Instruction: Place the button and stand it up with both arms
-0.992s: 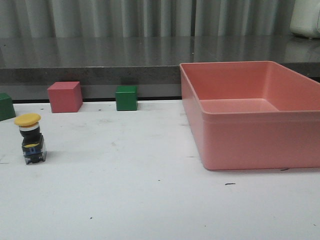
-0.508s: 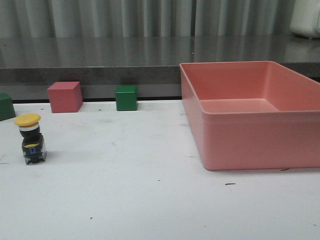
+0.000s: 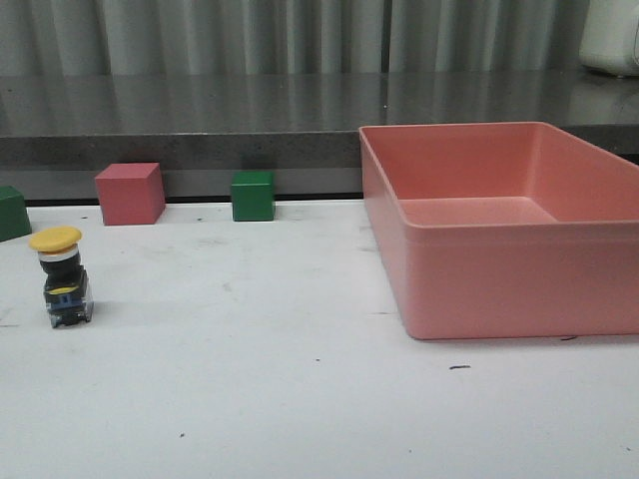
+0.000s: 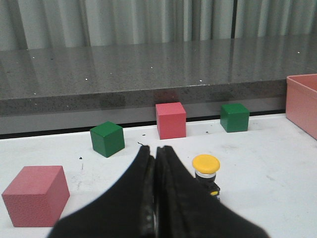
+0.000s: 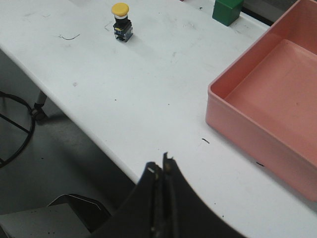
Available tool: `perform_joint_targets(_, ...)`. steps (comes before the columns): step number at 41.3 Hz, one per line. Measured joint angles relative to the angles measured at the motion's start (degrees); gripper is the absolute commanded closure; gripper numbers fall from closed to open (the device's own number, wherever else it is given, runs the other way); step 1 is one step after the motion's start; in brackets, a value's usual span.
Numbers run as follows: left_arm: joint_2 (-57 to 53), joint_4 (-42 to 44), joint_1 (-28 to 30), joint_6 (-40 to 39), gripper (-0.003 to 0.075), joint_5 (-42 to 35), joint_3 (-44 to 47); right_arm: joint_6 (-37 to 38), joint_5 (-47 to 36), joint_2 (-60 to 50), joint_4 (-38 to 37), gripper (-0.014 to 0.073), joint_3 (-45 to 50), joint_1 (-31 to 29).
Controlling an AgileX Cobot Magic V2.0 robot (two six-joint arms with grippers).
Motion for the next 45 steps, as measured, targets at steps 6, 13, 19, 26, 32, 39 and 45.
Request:
perform_joint_targets(6, -1.0, -1.16, 0.46, 0.0, 0.074, -3.46, 3.0, 0.0, 0.0, 0.0, 0.09, 0.0661, 0.0, 0.0)
perform_joint_targets(13, -1.0, -2.61, 0.07, 0.0, 0.074, -4.89, 3.0, 0.0, 0.0, -0.03, 0.09, 0.0661, 0.09, 0.0)
perform_joint_targets(19, -1.0, -2.84, 0.07, 0.0, 0.074, -4.89, 3.0, 0.0, 0.0, -0.03, 0.09, 0.0661, 0.09, 0.0)
perform_joint_targets(26, -1.0, -2.96, 0.07, 0.0, 0.074, -4.89, 3.0, 0.0, 0.0, -0.03, 0.09, 0.0661, 0.09, 0.0)
perform_joint_targets(32, -1.0, -2.98, 0.07, 0.0, 0.074, -4.89, 3.0, 0.0, 0.0, -0.03, 0.09, 0.0661, 0.09, 0.0)
perform_joint_targets(39, -1.0, -2.98, 0.07, 0.0, 0.074, -4.89, 3.0, 0.0, 0.0, -0.03, 0.09, 0.0661, 0.09, 0.0)
perform_joint_targets(45, -1.0, -2.98, 0.07, 0.0, 0.074, -4.89, 3.0, 0.0, 0.0, -0.03, 0.09, 0.0661, 0.09, 0.0)
